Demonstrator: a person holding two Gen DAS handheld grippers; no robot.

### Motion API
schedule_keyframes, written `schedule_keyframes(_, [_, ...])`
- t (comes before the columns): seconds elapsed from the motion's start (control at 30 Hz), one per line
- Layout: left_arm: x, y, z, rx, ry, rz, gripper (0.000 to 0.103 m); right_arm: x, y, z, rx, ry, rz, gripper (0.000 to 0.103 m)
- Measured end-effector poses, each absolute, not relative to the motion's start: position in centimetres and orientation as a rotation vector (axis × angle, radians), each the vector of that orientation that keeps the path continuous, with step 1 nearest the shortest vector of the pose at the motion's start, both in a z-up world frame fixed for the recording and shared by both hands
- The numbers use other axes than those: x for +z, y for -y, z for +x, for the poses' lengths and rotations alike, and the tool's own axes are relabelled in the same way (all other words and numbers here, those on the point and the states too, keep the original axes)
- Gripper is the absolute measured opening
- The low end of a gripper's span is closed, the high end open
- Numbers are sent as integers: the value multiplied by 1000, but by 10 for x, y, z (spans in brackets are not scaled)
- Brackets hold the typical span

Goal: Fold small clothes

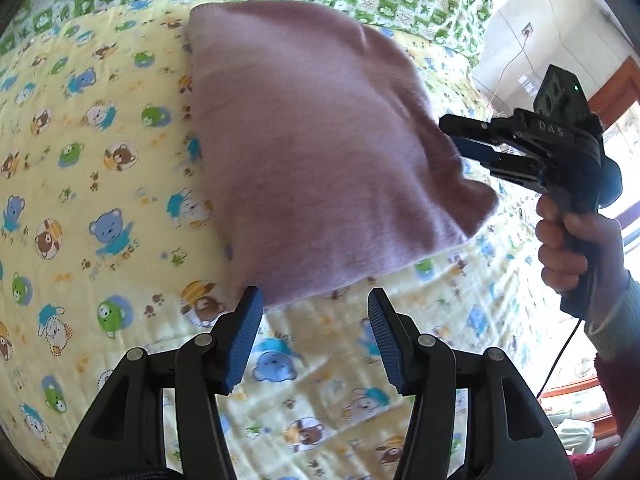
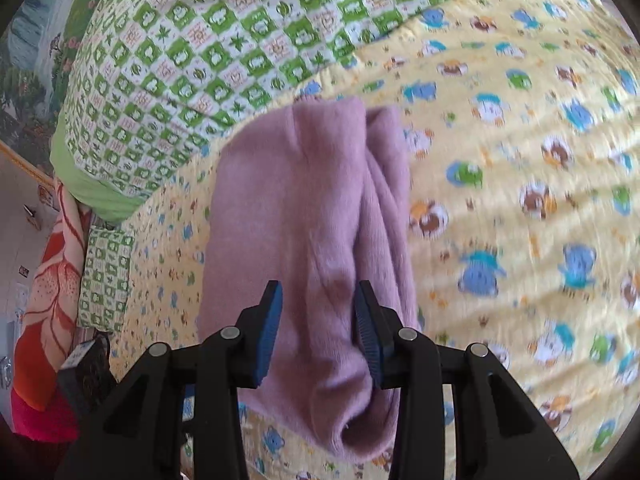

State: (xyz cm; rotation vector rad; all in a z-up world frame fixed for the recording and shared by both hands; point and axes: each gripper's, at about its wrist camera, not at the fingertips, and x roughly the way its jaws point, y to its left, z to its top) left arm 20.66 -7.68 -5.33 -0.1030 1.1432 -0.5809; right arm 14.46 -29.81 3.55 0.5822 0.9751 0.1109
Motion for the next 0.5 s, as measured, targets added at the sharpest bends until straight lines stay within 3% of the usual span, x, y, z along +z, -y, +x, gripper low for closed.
schedule_keyframes(0.13, [-62,88,193,-560,-1152,-19,56,25,292,140,99,-1000,579,39])
schedule_keyframes(0.5, [-37,55,198,-513,-1097,-171,57,17,279,146,102,-1022,500,39])
